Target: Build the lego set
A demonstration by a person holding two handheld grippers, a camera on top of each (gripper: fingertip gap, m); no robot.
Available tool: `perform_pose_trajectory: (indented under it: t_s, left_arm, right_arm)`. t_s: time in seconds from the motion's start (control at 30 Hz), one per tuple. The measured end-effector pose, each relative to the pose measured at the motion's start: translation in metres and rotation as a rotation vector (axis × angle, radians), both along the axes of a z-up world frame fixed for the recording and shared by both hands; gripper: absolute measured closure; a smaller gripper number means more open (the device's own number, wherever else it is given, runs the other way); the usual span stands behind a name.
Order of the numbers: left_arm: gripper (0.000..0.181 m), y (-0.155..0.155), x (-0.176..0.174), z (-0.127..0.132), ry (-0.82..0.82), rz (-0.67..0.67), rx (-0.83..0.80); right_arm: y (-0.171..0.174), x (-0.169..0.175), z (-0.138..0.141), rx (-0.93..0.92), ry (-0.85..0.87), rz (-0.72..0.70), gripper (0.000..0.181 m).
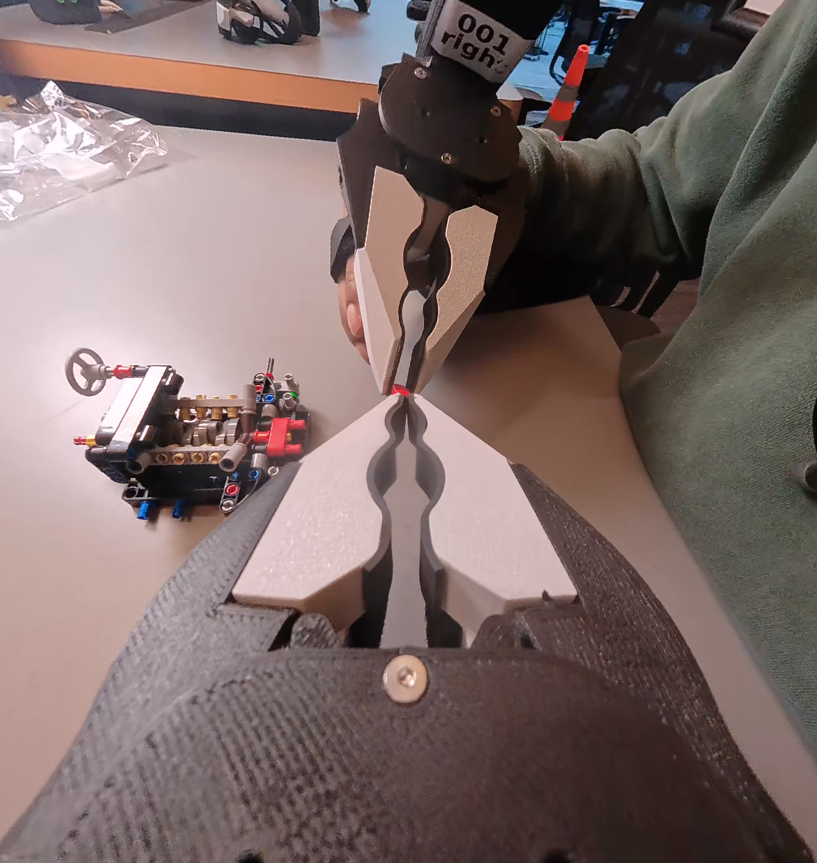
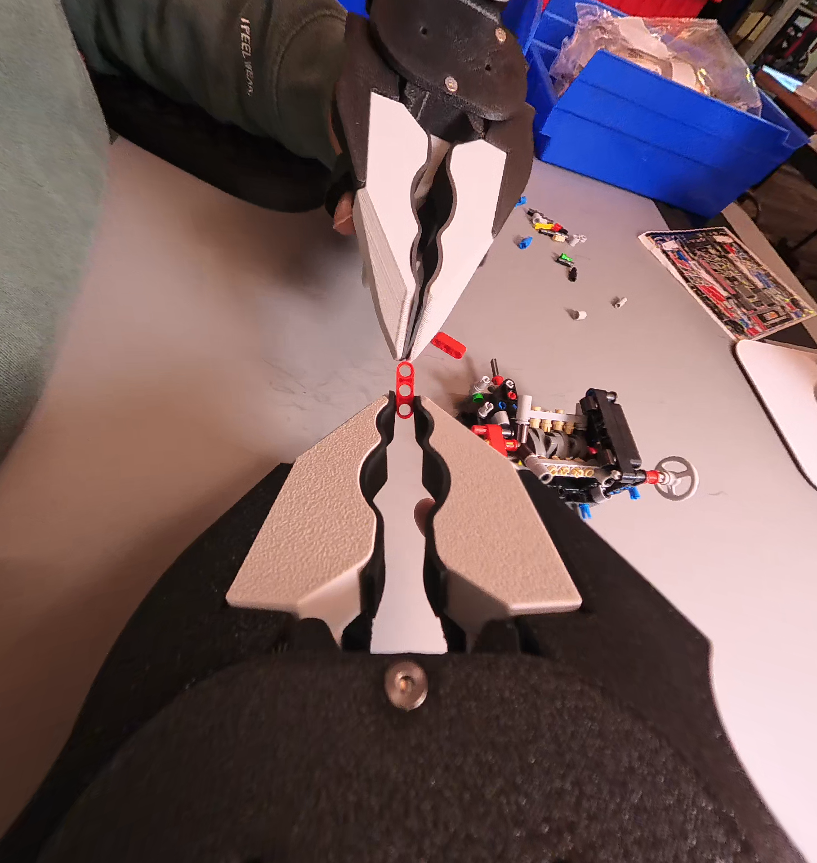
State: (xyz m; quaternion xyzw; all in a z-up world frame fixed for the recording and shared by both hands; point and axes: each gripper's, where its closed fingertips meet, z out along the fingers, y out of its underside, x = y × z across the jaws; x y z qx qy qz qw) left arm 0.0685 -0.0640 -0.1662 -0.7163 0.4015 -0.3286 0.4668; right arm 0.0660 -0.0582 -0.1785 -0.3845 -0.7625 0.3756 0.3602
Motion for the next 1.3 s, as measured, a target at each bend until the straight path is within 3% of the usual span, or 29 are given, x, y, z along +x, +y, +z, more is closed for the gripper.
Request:
perform_pose_trajectory:
  t_s: [0.17, 0.27, 0.4, 1.1, 1.3]
  left_arm:
    - [0.18, 0.001, -0.002, -0.003, 0.032, 0.01, 0.03]
    - [0.162, -0.001, -0.001, -0.008, 0.056, -0.003, 0.022]
    - [0.175, -0.004, 0.002, -0.013, 0.073, -0.016, 0.016]
    - [0.176, 0.004, 0.002, -0.01, 0.081, 0.015, 0.093]
    - [0.167, 0.02, -0.009, -0.01, 0.089, 0.112, 0.095]
  right_arm:
    - [0.0, -0.001, 0.0, -0.015, 0.0, 0.001, 0.175]
    - [-0.002, -0.001, 0.0, -0.025, 0.001, 0.009, 0.175]
    - [-0.006, 0.0, -0.001, -0.028, -0.007, 0.025, 0.175]
    - [-0.001, -0.001, 0.002, -0.058, -0.004, -0.003, 0.175]
    - [0.028, 0.001, -0.001, -0.009, -0.049, -0.071, 0.175]
